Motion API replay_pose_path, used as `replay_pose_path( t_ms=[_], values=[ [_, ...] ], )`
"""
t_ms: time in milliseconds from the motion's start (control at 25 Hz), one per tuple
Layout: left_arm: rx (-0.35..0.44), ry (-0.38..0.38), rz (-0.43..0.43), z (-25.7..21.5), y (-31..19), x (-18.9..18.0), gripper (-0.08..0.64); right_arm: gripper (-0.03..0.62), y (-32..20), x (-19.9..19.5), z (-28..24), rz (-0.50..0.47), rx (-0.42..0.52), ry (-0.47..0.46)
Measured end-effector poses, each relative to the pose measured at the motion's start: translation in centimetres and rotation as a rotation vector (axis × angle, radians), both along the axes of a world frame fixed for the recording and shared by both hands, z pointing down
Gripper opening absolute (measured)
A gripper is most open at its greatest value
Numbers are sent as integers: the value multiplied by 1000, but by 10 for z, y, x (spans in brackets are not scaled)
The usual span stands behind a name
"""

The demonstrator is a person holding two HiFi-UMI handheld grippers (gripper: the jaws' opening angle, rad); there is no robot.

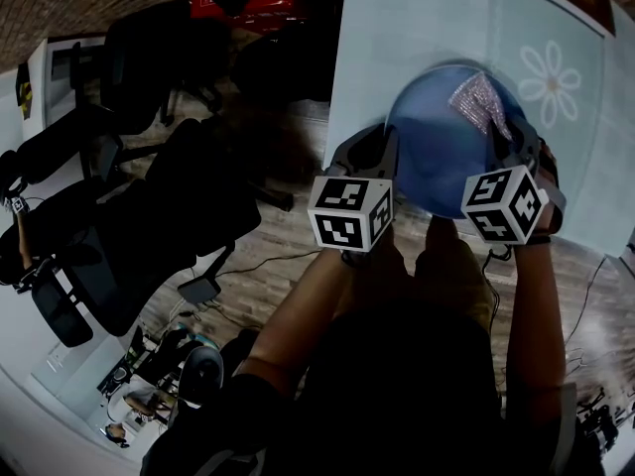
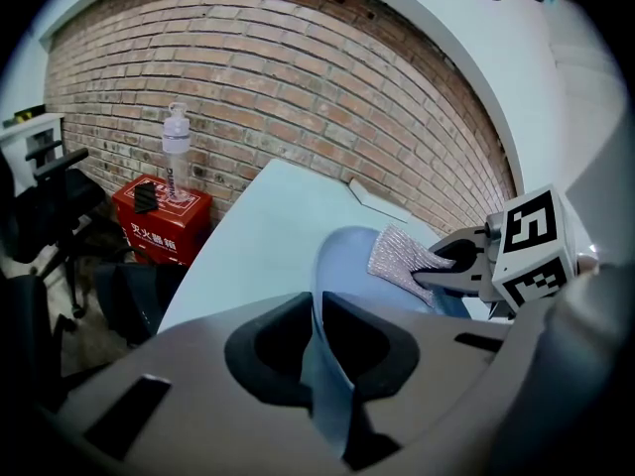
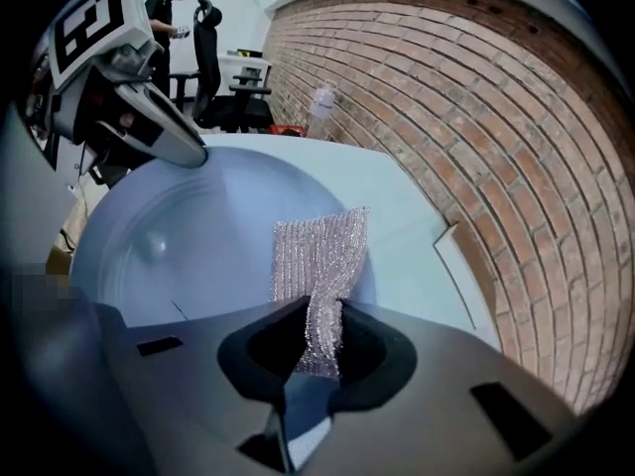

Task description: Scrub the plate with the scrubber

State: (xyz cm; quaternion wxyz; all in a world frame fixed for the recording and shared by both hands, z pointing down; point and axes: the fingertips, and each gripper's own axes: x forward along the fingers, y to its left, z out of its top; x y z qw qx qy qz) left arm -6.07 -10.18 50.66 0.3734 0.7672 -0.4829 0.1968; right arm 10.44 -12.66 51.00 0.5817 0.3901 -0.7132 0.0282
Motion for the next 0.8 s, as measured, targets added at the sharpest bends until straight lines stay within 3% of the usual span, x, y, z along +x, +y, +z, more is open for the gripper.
replay_pose_path(
  t_ms=[240,480,800],
  values=[
    [2,-2,-5,4,-2,0,44,80,32,22,5,2,-74,50],
    [6,-4,-4,2,0,0,44,78,72,7,3,-82,-156,49],
    [3,-12,-7,5,-3,2,44,78,97,-50,6,-210,-233,-97]
  ],
)
